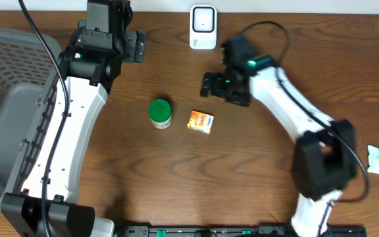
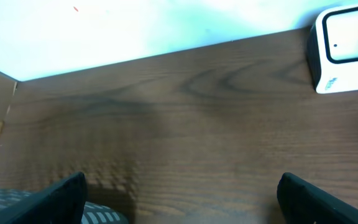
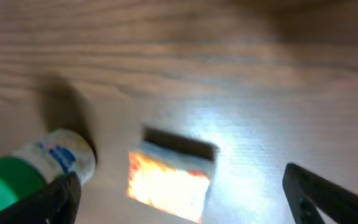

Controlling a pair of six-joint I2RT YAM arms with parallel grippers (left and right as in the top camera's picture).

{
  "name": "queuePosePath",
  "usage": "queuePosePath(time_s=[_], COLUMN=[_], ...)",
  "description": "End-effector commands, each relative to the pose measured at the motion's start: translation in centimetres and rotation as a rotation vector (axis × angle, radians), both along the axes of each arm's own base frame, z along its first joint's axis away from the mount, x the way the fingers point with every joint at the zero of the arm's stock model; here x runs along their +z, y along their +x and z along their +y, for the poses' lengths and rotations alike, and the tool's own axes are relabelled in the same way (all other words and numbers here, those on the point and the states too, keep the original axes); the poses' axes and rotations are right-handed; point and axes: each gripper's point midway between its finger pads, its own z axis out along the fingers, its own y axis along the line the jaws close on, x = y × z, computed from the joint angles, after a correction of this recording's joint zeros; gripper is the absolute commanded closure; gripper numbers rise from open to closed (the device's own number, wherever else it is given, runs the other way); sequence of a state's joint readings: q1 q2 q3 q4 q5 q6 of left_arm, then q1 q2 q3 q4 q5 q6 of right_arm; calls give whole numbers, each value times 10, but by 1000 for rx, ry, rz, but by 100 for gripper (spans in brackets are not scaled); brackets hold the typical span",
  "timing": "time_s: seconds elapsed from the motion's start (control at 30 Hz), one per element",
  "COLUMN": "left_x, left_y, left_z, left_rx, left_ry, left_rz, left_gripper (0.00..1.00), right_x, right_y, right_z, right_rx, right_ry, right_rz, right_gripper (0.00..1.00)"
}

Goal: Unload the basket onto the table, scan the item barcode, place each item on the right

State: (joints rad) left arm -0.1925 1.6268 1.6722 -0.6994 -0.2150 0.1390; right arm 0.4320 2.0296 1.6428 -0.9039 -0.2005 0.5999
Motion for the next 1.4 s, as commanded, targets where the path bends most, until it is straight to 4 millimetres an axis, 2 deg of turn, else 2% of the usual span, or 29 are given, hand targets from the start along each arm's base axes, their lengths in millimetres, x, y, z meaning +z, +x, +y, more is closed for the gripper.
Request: queuePosePath(time_s=[0.0, 0.07, 0.23, 0.33, 0.63, 0.97, 1.03, 1.07, 1.13, 1.37], left_x=[6, 6, 6, 6, 6, 6, 6, 6, 6, 5], left_y=[-2, -2, -2, -2, -2, -2, -2, -2, -2, -3], left_z=[2, 2, 2, 2, 2, 2, 2, 2, 2, 2], left_rx=[2, 2, 2, 2, 2, 2, 2, 2, 2, 2], left_ry=[6, 6, 6, 6, 6, 6, 6, 6, 6, 6], left_rz=[-12, -12, -12, -11, -12, -11, -11, -12, -11, -9], left_gripper=[2, 2, 2, 2, 2, 2, 2, 2, 2, 2], right_x=[-1, -1, -15, -22, -64, -85, -88, -89, -89, -89], right_y=[16, 14, -7, -14, -34, -48, -49, -49, -50, -55], right_z=[16, 13, 13, 21, 37, 46, 46, 45, 45, 42], right_rx=[-18, -73, -128, -109, -53, -23, -24, -24, -24, -23], right_ry=[-88, -166, -201, -199, -226, -254, -259, -261, -263, -270], right_rz=[-22, 20, 133, 159, 257, 301, 308, 311, 314, 338], right_gripper=[1, 1, 1, 1, 1, 1, 5, 12, 18, 22])
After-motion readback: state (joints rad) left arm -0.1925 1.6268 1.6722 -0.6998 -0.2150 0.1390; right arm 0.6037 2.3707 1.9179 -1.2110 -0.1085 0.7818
